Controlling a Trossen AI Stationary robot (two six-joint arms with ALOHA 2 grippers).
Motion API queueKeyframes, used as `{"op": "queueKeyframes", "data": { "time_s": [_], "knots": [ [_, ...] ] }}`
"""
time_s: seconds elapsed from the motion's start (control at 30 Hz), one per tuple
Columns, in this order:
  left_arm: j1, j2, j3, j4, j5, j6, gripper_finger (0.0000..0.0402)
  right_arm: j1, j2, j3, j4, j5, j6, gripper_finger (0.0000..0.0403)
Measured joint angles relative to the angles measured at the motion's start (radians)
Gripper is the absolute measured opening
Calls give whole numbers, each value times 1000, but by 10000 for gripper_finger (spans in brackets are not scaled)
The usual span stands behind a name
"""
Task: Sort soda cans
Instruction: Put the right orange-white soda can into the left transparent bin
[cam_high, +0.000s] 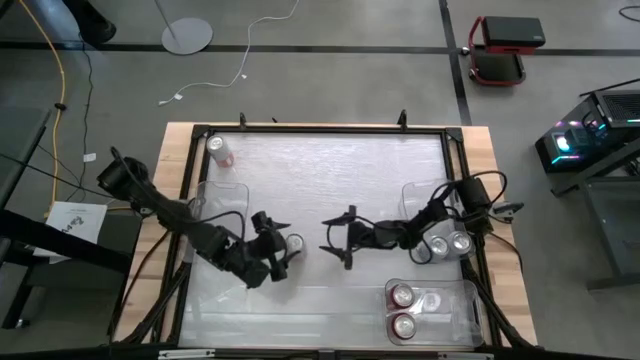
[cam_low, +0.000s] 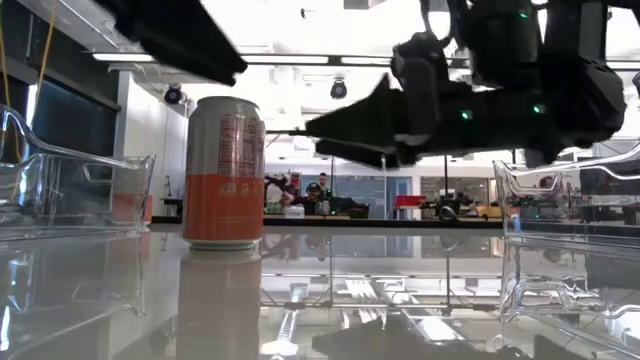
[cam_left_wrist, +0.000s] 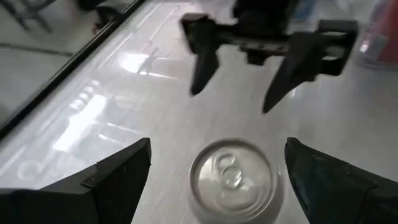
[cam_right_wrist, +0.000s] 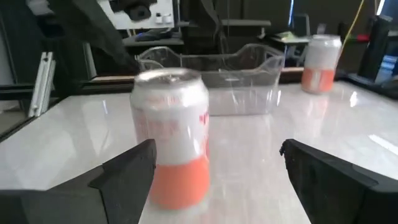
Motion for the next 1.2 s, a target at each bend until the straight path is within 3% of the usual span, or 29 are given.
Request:
{"op": "queueKeyframes", "data": {
  "time_s": [0.27, 0.47, 0.63, 0.93, 1.2],
  "knots": [
    [32, 1, -131, 168, 20, -111, 344, 0, 0, -35, 13, -1, 8, 337],
    [55, 3, -157, 292, 121, -15, 344, 0, 0, -24, 14, -3, 3, 337],
    [55, -27, -160, 291, 119, 60, 344, 0, 0, -24, 13, -3, 6, 337],
    [47, -87, -160, 279, 95, 36, 344, 0, 1, -24, 4, -3, 37, 337],
    [-5, 11, -160, 282, 41, -55, 344, 0, 1, -23, 2, -3, 37, 337]
  ]
}}
